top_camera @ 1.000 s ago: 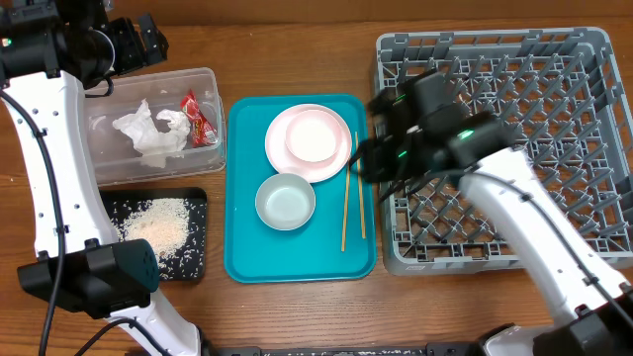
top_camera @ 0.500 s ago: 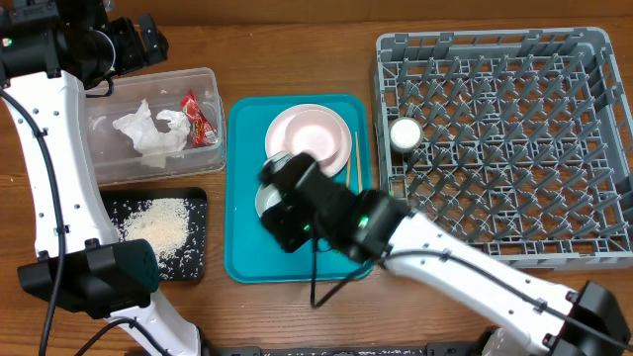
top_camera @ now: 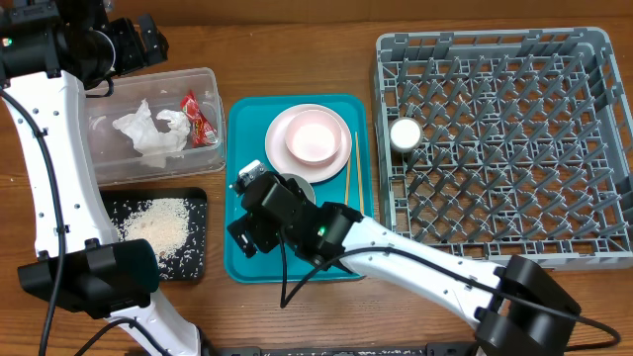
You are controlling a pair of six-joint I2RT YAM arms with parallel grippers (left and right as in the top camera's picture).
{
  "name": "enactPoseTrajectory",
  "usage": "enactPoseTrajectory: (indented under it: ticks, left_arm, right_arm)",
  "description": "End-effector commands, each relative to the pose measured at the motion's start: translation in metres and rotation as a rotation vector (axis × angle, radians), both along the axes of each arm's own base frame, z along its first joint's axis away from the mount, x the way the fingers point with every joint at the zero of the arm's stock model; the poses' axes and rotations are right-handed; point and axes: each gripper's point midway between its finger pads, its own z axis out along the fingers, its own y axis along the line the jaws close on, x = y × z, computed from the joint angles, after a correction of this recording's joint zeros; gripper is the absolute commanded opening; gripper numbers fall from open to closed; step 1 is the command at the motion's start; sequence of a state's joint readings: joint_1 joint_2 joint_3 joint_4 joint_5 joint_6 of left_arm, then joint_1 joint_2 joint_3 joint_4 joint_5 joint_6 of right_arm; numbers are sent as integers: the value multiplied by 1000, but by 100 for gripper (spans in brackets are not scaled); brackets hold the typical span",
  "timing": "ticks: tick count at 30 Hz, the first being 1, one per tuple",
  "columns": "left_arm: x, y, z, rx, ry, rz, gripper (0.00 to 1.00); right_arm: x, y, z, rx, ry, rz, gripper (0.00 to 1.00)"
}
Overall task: Sort waste into correct bins and load items into the dishwasher
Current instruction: 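Reach the right gripper to the small white bowl on the teal tray, then grasp the rim of the small white bowl with the right gripper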
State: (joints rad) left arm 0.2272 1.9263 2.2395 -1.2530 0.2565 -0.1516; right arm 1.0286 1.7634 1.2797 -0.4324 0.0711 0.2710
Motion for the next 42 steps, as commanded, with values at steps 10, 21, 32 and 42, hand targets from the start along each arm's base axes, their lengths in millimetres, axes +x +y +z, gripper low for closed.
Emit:
enactPoseTrajectory:
  ticks: [10,21,32,42]
  left_arm:
    - [0,0,6,1,-13,9,100]
    - [0,0,6,1,-13,9,100]
    - [0,0,6,1,-13,9,100]
    - [0,0,6,1,-13,9,100]
  right_arm:
    - [28,-6,-10,2,-32,-51,46]
    - [26,-8,-40,-55,12,-54,13]
    - [31,-41,-56,-159,33,-215,8]
    - [51,-76,-64,-194,90,-340,8]
